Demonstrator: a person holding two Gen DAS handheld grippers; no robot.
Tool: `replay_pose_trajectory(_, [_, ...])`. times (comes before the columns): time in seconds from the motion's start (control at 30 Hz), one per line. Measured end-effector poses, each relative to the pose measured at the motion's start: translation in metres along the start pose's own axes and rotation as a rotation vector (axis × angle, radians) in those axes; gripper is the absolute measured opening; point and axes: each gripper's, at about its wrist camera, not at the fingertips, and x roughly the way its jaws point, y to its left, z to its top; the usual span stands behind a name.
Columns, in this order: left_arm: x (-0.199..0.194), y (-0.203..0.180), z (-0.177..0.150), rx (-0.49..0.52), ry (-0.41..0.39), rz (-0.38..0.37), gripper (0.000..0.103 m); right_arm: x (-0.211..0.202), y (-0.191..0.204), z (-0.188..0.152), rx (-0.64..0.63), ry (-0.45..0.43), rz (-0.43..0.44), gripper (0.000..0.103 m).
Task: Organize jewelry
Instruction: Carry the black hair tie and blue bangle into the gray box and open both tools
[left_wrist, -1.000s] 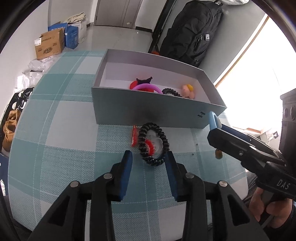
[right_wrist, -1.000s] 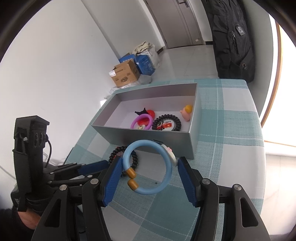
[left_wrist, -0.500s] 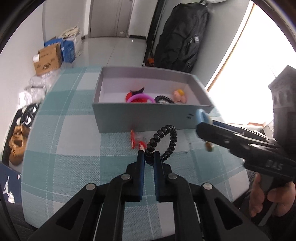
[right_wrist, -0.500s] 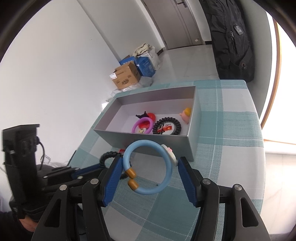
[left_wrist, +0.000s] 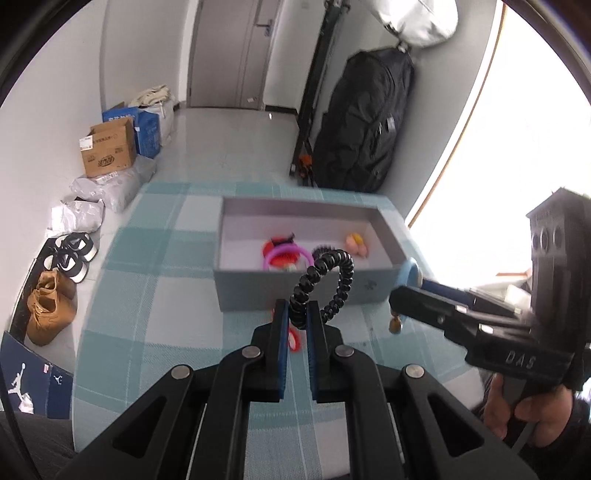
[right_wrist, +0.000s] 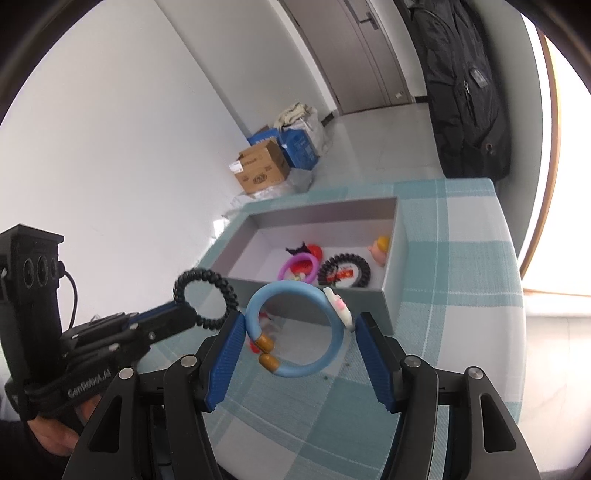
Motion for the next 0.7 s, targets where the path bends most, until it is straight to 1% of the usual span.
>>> replay_pose_trajectory(0.17, [0.001,0.005,0.011,-0.019,-0.026,-0.012,0.005,-0.003,0.002,0.009,0.011,-0.041,0.027,0.061])
replay_pose_trajectory(0.43, [0.010,0.010,0.024,-0.032,-0.036,-0.018,0.005,-0.005,-0.001,0.027,0.032,-0.132,0.030,0.061])
replay_pose_trajectory(0.57, [0.016,0.011,0.030,-0.036,-0.032,-0.039,0.005,0.001,-0.004,0.040,0.039,-0.147,0.040,0.061])
replay_pose_trajectory(0.7, [0.023,0.011,0.038,-0.030,-0.030,-0.049,0.005,0.011,-0.006,0.048,0.040,-0.142,0.043,0.061])
